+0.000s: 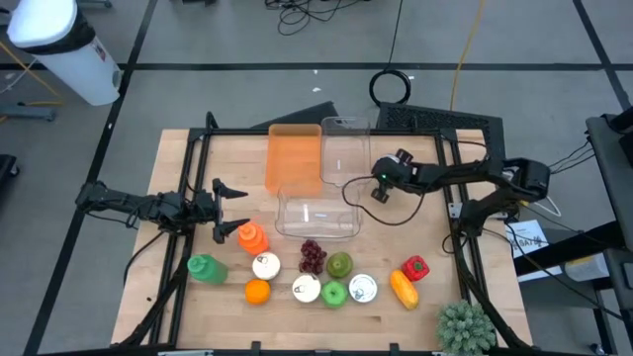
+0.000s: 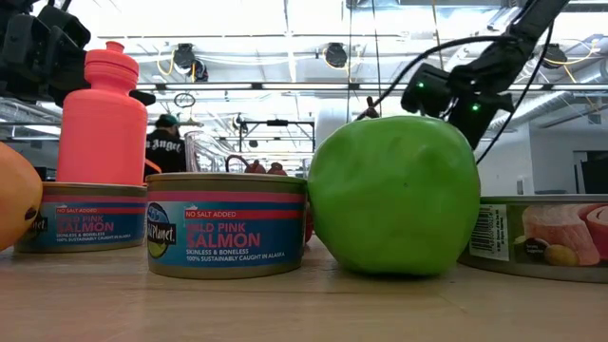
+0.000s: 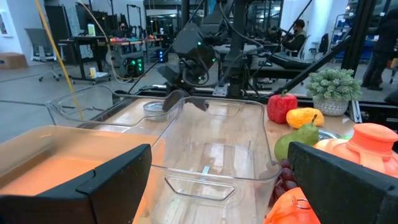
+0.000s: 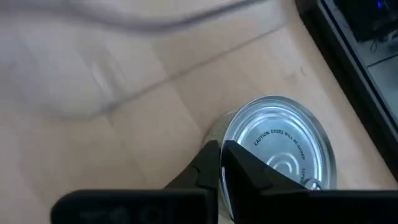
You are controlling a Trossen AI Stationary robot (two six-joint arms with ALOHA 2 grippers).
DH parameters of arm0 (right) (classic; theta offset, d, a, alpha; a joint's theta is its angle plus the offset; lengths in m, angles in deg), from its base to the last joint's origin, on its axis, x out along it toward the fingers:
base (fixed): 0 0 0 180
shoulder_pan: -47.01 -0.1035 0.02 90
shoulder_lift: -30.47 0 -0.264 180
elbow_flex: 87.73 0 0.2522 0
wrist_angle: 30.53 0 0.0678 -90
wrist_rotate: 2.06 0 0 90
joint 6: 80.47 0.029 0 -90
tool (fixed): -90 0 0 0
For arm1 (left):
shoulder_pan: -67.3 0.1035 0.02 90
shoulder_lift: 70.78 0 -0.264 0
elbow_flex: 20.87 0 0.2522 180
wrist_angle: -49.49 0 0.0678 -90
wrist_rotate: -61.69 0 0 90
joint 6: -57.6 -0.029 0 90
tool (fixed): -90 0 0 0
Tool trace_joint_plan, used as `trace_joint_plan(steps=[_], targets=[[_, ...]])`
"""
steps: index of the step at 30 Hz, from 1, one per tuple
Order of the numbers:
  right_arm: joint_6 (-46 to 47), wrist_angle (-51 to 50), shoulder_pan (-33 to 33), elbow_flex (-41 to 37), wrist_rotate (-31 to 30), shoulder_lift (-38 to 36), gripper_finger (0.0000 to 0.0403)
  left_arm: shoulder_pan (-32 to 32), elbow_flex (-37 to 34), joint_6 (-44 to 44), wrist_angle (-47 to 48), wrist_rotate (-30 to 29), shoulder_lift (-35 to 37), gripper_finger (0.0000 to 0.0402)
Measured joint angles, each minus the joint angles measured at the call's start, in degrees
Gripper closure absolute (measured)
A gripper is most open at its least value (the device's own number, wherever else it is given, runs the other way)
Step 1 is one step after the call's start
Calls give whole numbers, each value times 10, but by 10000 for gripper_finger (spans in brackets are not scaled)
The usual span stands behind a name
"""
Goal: Pick & Place Food Item
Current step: Put the top green tuna can into the bottom transparent bin
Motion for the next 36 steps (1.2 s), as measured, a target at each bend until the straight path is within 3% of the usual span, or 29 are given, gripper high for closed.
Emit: trace_joint_plan(steps=[6,12,18,28,32,36], targets=[[54,-10,-15,-1,26,-4,402,0,0,0,0,0,0,9],[103,-35,-66,-9,135,-90,401,0,0,0,0,0,0,9],[162,-39,-125,-14,126,-183,401,0,0,0,0,0,0,9],[224,-5,-202,-20,134,-217,400,0,0,0,0,0,0,9],[205,42,-231,-19,146,-217,361,0,0,0,0,0,0,9],[165,79,-267,-19,145,-213,279,0,0,0,0,0,0,9]])
